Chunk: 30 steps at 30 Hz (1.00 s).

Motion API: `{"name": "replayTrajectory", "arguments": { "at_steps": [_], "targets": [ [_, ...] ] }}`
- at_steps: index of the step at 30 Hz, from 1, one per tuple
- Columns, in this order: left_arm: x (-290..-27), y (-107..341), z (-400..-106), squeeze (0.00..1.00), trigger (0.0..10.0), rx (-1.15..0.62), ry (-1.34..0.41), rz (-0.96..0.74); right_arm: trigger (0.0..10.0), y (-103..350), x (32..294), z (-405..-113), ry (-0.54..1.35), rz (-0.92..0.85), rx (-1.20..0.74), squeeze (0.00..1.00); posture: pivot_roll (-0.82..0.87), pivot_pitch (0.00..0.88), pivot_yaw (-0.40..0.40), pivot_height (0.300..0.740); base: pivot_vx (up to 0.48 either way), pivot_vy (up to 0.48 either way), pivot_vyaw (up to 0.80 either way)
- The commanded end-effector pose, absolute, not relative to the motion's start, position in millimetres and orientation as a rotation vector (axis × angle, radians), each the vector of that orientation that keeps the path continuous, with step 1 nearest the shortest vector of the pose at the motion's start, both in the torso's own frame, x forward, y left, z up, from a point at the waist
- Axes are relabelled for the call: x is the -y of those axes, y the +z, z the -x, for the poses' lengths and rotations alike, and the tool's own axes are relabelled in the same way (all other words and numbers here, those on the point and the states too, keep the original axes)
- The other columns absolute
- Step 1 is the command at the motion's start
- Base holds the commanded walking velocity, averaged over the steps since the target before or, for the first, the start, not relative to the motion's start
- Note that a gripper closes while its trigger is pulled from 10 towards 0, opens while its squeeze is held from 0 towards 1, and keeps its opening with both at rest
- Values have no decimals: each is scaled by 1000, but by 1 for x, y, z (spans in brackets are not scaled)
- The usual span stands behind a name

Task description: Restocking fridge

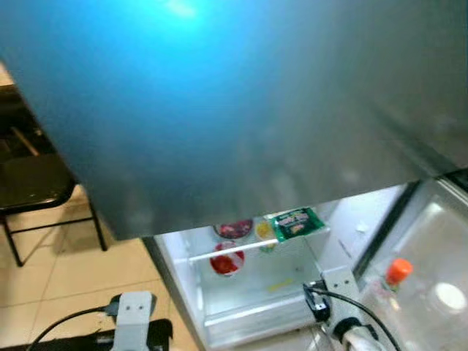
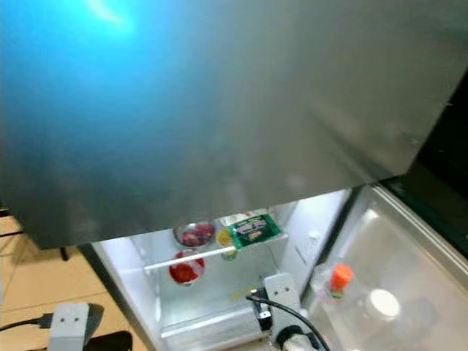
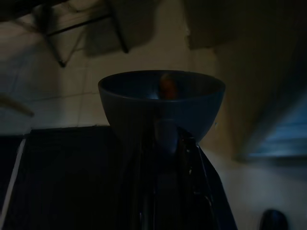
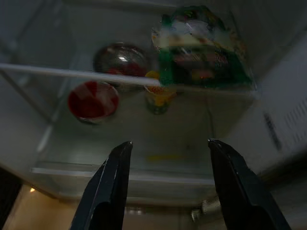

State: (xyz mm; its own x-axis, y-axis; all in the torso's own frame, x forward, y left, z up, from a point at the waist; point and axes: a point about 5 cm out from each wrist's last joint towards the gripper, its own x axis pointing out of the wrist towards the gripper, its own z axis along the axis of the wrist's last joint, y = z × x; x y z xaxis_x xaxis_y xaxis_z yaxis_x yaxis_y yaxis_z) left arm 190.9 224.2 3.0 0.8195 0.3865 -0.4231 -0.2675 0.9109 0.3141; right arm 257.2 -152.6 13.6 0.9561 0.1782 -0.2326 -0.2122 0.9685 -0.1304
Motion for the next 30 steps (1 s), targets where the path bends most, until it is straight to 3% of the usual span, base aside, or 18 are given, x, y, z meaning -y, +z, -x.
{"name": "replayTrajectory", "arguments": {
  "at_steps": [1,6,26,30],
  "targets": [
    [-225,1,-188,0,10000,-509,346,-262,10000,8,153,-252,196,159,-248,0,-76,108,16,740,0,0,800],
    [-225,1,-188,0,10000,-512,345,-263,10000,8,154,-252,186,157,-251,0,-76,109,15,740,0,0,800],
    [-222,-1,-188,0,10000,-525,319,-263,10000,5,160,-253,132,143,-273,0,-74,110,16,740,0,0,0],
    [-222,-1,-189,0,10000,-523,317,-264,10000,5,159,-253,134,143,-272,0,-74,110,16,740,0,-300,0]
  ]
}}
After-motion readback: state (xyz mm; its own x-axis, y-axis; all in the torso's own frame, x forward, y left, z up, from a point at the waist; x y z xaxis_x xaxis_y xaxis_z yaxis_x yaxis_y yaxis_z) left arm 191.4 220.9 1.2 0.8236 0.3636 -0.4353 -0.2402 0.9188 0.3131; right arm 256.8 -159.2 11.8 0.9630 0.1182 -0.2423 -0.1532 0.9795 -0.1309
